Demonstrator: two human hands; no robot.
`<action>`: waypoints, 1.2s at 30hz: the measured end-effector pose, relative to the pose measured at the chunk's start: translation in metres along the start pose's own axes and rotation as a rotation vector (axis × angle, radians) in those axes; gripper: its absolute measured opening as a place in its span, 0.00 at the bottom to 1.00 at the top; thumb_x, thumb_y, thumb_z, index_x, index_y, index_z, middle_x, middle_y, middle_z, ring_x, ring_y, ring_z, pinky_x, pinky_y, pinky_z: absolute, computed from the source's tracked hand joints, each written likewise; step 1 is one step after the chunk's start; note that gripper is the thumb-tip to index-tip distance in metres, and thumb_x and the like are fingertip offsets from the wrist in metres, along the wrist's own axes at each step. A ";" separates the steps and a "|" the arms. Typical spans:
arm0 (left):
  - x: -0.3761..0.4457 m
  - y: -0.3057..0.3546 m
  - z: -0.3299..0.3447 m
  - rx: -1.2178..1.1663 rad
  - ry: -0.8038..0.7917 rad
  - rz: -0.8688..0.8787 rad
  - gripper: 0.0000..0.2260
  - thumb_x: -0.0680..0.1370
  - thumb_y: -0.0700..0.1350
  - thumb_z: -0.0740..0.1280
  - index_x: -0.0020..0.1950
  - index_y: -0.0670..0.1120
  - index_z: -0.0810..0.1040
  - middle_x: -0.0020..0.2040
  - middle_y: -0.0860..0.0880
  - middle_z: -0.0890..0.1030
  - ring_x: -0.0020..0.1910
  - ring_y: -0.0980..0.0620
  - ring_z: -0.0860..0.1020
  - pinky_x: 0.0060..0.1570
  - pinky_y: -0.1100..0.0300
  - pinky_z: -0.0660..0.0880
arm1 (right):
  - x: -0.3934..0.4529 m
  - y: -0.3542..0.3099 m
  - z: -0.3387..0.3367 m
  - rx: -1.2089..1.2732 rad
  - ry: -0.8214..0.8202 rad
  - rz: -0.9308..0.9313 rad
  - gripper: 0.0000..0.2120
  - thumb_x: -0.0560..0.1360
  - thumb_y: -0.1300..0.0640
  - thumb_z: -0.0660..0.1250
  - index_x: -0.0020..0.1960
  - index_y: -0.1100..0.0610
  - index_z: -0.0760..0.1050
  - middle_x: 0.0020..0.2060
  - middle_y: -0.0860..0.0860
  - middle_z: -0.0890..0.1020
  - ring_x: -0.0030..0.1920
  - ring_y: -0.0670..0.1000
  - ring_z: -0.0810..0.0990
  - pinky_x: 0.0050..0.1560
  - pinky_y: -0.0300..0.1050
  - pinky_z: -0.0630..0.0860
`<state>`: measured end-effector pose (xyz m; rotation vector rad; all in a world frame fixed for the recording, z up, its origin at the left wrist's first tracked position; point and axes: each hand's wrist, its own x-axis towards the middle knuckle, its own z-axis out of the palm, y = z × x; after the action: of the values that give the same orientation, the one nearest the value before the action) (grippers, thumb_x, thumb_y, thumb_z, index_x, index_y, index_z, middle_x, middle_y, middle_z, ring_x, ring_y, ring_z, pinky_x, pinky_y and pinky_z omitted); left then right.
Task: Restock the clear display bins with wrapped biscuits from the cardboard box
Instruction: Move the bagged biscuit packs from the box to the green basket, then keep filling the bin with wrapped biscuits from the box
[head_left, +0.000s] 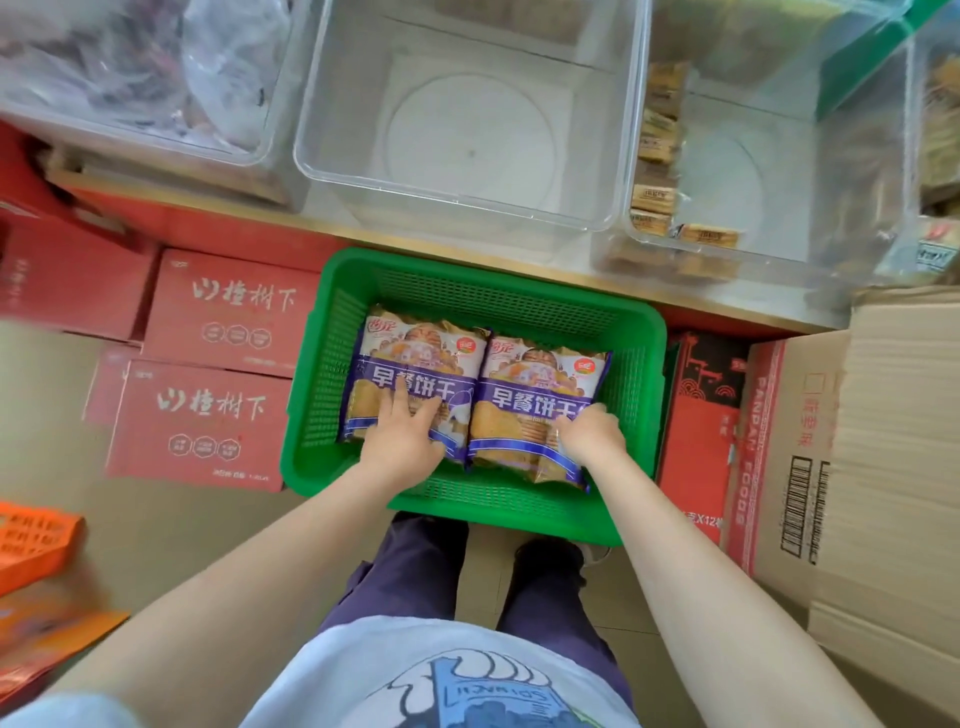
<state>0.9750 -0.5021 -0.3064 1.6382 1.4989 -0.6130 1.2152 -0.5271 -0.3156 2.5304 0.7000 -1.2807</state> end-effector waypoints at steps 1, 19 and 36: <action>-0.001 0.004 -0.004 -0.033 -0.001 0.005 0.29 0.81 0.49 0.63 0.81 0.56 0.57 0.83 0.43 0.45 0.81 0.41 0.49 0.70 0.39 0.68 | -0.005 -0.003 -0.001 0.017 -0.006 0.007 0.35 0.81 0.47 0.63 0.78 0.65 0.53 0.71 0.62 0.68 0.63 0.64 0.76 0.56 0.54 0.78; -0.152 0.350 -0.075 -0.579 0.306 0.834 0.07 0.78 0.51 0.66 0.54 0.57 0.81 0.53 0.55 0.83 0.53 0.54 0.80 0.52 0.53 0.77 | -0.212 0.175 -0.298 0.556 0.747 -0.729 0.08 0.81 0.57 0.64 0.49 0.54 0.82 0.41 0.46 0.84 0.45 0.48 0.82 0.50 0.43 0.77; -0.164 0.448 0.010 -0.359 0.445 0.673 0.32 0.82 0.57 0.63 0.81 0.63 0.50 0.83 0.51 0.54 0.80 0.49 0.55 0.75 0.51 0.57 | -0.023 0.285 -0.366 0.321 0.252 -0.344 0.38 0.72 0.42 0.76 0.74 0.58 0.66 0.67 0.54 0.76 0.65 0.57 0.76 0.63 0.51 0.75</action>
<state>1.3829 -0.5872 -0.0734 1.9013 1.1353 0.3883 1.6031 -0.6350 -0.0846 2.9660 1.1040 -1.2714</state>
